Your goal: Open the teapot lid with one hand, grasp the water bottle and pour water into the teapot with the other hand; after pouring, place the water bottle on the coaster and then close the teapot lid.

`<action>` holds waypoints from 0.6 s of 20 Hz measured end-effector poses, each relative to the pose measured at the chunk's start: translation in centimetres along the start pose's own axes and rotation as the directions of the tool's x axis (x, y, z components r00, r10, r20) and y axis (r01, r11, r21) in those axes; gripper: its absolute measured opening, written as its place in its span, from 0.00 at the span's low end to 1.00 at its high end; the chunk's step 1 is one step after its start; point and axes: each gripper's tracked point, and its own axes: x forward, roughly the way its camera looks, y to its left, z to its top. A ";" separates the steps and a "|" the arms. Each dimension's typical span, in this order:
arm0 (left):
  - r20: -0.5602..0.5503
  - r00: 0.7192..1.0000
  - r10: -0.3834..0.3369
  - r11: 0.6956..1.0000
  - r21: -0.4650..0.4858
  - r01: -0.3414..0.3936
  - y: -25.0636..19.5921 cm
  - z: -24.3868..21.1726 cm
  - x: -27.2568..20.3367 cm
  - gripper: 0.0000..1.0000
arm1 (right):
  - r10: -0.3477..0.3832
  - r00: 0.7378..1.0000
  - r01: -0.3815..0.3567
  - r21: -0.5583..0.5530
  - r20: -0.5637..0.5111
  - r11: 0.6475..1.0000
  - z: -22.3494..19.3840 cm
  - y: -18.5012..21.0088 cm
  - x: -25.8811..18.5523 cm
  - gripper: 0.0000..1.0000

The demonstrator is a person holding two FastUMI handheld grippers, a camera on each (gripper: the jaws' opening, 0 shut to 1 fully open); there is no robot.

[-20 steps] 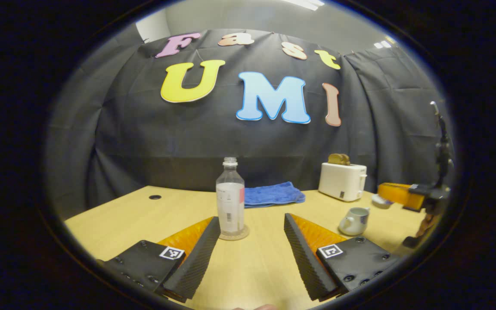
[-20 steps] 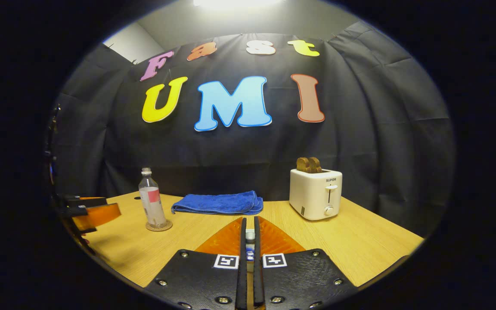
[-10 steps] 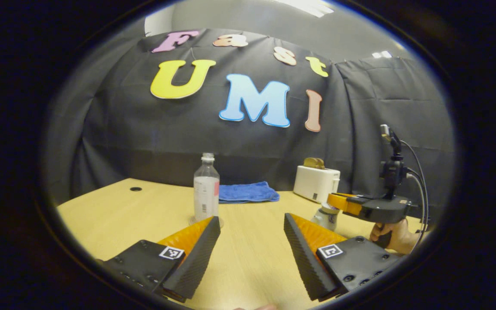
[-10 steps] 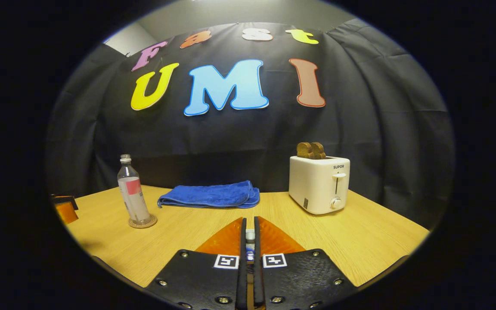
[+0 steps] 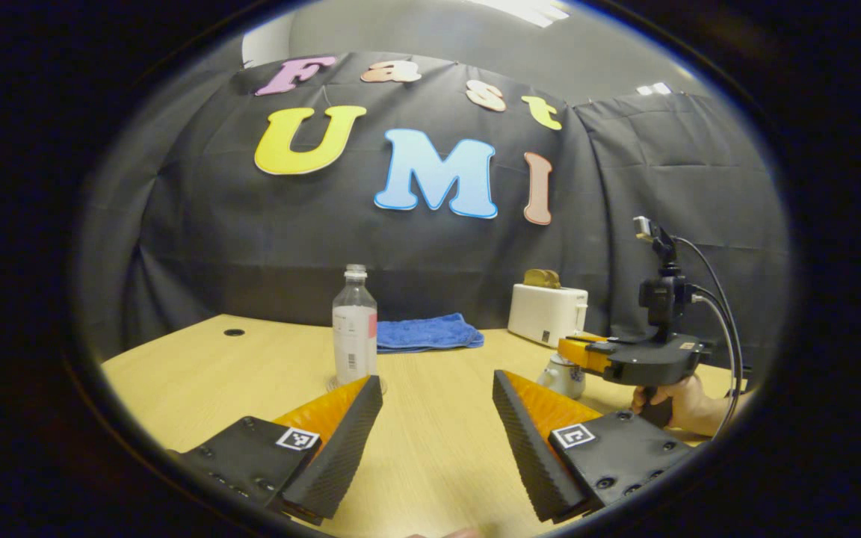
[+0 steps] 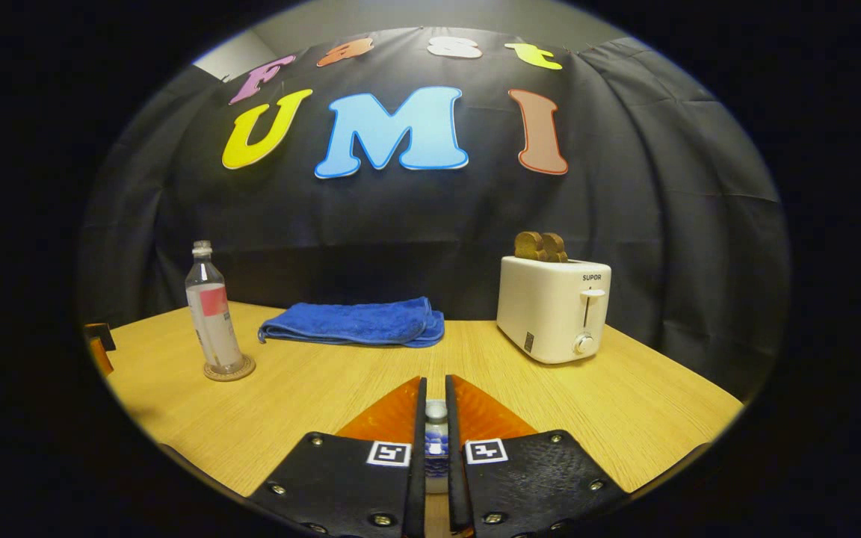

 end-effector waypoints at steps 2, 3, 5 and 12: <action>-0.003 1.000 -0.001 1.000 0.009 0.001 -0.1 0.0 0.0 1.00 | -0.009 0.999 0.009 0.006 0.036 1.000 1.7 -0.3 -0.7 0.27; -0.004 1.000 0.003 1.000 0.014 -0.003 -0.1 0.1 -0.1 1.00 | -0.017 0.998 0.017 0.008 0.058 1.000 2.5 -0.4 -1.3 0.34; -0.011 1.000 0.007 1.000 0.018 -0.007 -0.2 -0.1 -0.3 1.00 | -0.025 0.996 0.026 -0.009 0.085 1.000 3.7 -0.9 -2.9 0.58; 0.045 0.993 0.112 0.990 0.078 -0.115 -1.9 -0.8 -1.3 1.00 | -0.037 0.995 0.034 0.029 0.092 0.999 1.7 0.5 -12.7 0.89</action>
